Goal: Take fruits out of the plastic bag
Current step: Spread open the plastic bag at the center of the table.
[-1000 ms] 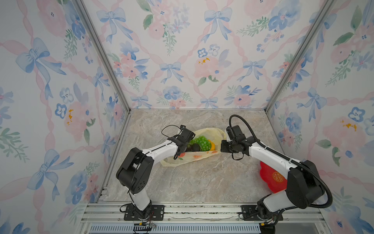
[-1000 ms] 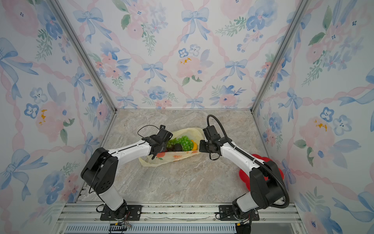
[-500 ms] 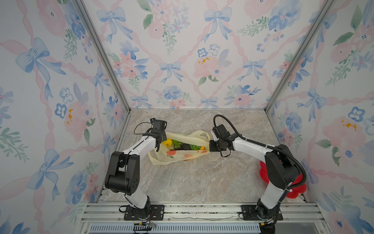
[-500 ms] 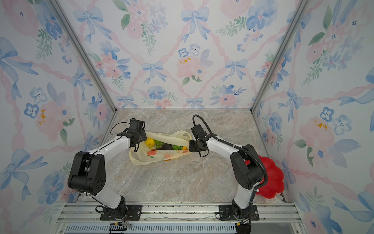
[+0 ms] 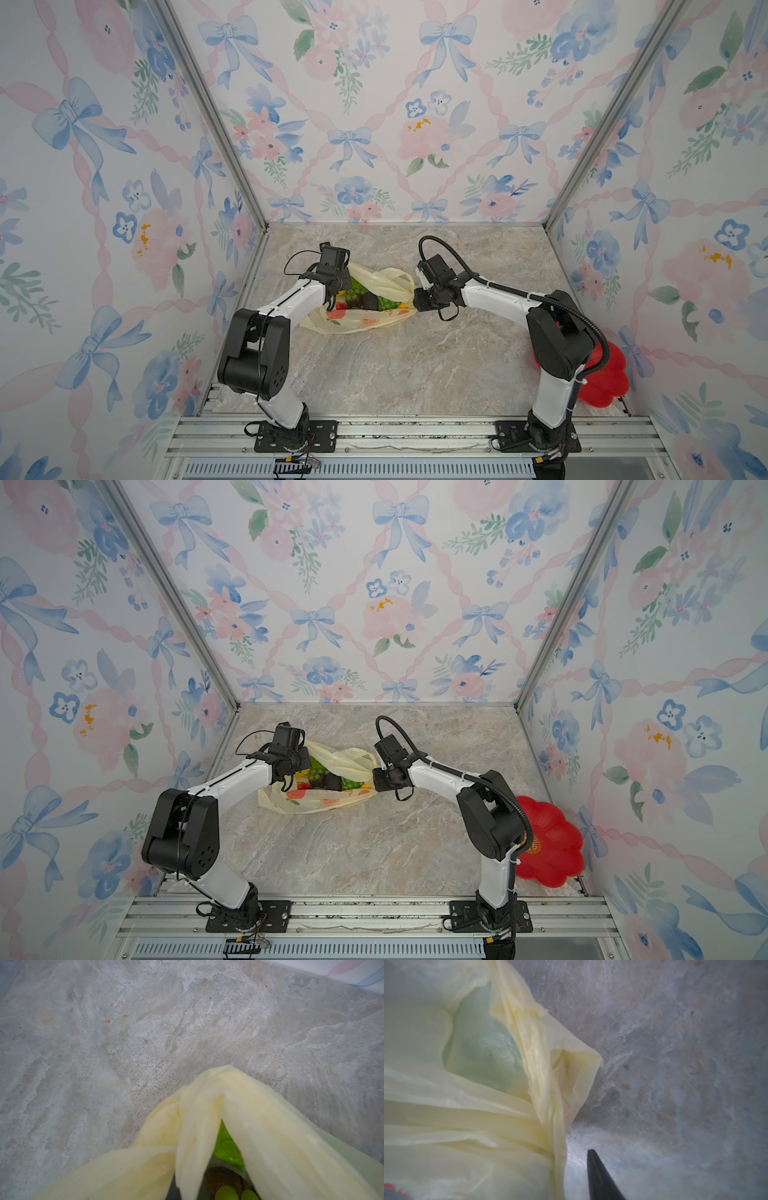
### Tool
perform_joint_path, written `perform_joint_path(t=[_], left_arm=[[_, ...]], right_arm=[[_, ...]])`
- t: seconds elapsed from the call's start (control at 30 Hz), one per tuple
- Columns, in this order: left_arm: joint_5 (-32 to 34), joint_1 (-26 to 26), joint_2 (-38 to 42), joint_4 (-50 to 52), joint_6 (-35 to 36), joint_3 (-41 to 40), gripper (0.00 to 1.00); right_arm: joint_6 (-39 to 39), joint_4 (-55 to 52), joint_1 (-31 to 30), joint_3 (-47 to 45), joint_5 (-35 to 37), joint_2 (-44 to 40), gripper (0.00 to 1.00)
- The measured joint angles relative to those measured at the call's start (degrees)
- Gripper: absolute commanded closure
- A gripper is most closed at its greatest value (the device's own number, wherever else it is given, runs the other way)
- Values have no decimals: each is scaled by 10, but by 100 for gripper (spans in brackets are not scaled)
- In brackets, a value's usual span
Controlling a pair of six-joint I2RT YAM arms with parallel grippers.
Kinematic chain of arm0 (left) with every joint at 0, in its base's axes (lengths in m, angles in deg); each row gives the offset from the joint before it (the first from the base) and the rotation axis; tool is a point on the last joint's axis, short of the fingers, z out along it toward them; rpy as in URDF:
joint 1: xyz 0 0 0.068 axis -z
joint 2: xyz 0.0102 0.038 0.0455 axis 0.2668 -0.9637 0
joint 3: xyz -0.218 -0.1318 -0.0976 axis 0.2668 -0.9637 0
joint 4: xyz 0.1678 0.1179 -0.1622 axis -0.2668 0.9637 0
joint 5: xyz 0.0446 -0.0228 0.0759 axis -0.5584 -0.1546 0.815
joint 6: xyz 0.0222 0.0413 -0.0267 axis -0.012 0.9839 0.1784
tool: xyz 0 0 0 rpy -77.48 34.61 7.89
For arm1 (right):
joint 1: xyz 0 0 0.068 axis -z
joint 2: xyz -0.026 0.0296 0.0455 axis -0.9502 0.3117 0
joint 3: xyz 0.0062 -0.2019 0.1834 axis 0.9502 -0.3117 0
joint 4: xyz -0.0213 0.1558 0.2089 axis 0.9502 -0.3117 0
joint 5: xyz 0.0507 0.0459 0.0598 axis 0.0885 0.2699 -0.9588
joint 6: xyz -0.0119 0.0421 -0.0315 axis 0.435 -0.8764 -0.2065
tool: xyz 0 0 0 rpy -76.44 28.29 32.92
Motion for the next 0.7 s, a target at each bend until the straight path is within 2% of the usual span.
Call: perform_joint_path(t=[0.1, 0.2, 0.33, 0.43, 0.5, 0.57, 0.6, 0.7], left_arm=[[1, 0, 11, -1, 0, -7, 99], [2, 0, 21, -2, -2, -12, 99], [2, -2, 23, -4, -3, -13, 98], [1, -4, 23, -4, -4, -13, 98], [1, -6, 23, -4, -4, -13, 98], [1, -10, 23, -4, -4, -13, 97], [1, -12, 23, -4, -4, -13, 97], [0, -22, 23, -4, -4, -13, 97]], right_arm=[[27, -9, -19, -13, 35, -30, 25], [65, -19, -57, -13, 79, -66, 18], [129, -29, -110, 12, 137, -80, 12], [166, -36, -131, 45, 155, -63, 12], [181, -41, -132, 82, 165, -33, 15], [192, -45, -129, 127, 177, 12, 23], [196, -49, -126, 147, 180, 33, 29], [193, -65, -111, 187, 177, 86, 61]])
